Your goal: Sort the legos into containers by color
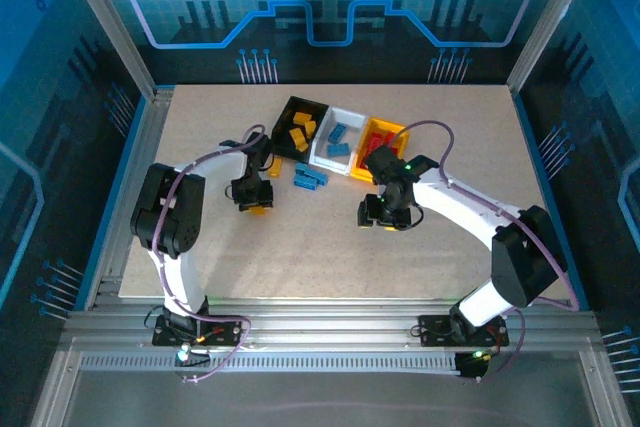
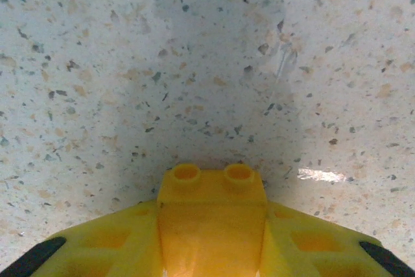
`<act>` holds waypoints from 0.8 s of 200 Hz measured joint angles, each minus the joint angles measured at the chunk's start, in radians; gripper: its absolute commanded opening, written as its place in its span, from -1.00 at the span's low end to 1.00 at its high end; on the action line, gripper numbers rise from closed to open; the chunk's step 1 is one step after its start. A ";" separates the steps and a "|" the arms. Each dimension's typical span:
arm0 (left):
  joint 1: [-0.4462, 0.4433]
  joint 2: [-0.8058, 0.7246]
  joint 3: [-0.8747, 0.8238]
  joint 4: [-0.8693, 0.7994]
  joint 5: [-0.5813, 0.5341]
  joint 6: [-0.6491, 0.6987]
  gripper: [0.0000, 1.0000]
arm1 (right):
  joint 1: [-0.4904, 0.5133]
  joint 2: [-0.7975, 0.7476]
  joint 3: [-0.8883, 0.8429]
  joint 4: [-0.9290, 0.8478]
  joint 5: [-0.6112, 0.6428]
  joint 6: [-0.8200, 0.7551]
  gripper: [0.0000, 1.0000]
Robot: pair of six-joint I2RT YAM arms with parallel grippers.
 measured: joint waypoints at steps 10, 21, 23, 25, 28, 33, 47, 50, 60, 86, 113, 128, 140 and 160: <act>-0.001 -0.002 0.000 0.000 0.001 0.000 -0.24 | 0.000 -0.004 0.000 0.000 0.000 0.000 0.18; -0.003 -0.008 0.000 -0.001 0.020 -0.001 -0.24 | 0.000 -0.011 0.000 0.000 0.000 -0.003 0.18; -0.003 -0.010 0.000 -0.002 0.024 -0.001 -0.24 | 0.000 -0.013 0.000 0.000 0.000 -0.004 0.18; -0.005 -0.012 0.000 -0.002 0.029 -0.002 -0.24 | 0.000 -0.015 0.000 0.000 0.000 -0.004 0.18; -0.006 -0.015 0.000 -0.002 0.034 -0.003 -0.24 | 0.000 -0.018 0.000 0.000 0.000 -0.005 0.18; -0.010 -0.023 0.000 -0.002 0.045 -0.008 -0.24 | -0.002 -0.022 -0.001 0.000 0.000 -0.007 0.18; -0.021 -0.056 0.000 -0.003 0.080 -0.027 -0.23 | -0.012 -0.040 -0.004 0.000 0.000 -0.012 0.18; -0.023 -0.064 0.000 -0.003 0.088 -0.028 -0.22 | -0.015 -0.044 -0.005 0.000 -0.001 -0.015 0.18; -0.031 -0.096 0.002 -0.003 0.121 -0.050 -0.22 | -0.033 -0.067 -0.016 0.000 -0.002 -0.019 0.18; -0.049 -0.146 0.050 0.017 0.222 -0.129 -0.22 | -0.109 -0.151 -0.068 0.000 -0.005 -0.031 0.18; -0.086 -0.136 0.151 0.077 0.317 -0.231 -0.21 | -0.215 -0.263 -0.151 -0.002 -0.020 -0.041 0.18; -0.117 -0.101 0.232 0.114 0.359 -0.285 -0.22 | -0.266 -0.322 -0.196 -0.006 -0.031 -0.046 0.18; -0.139 -0.063 0.301 0.137 0.388 -0.319 -0.22 | -0.301 -0.365 -0.225 -0.014 -0.041 -0.049 0.18; -0.171 0.028 0.425 0.164 0.420 -0.368 -0.23 | -0.341 -0.433 -0.273 -0.022 -0.055 -0.053 0.18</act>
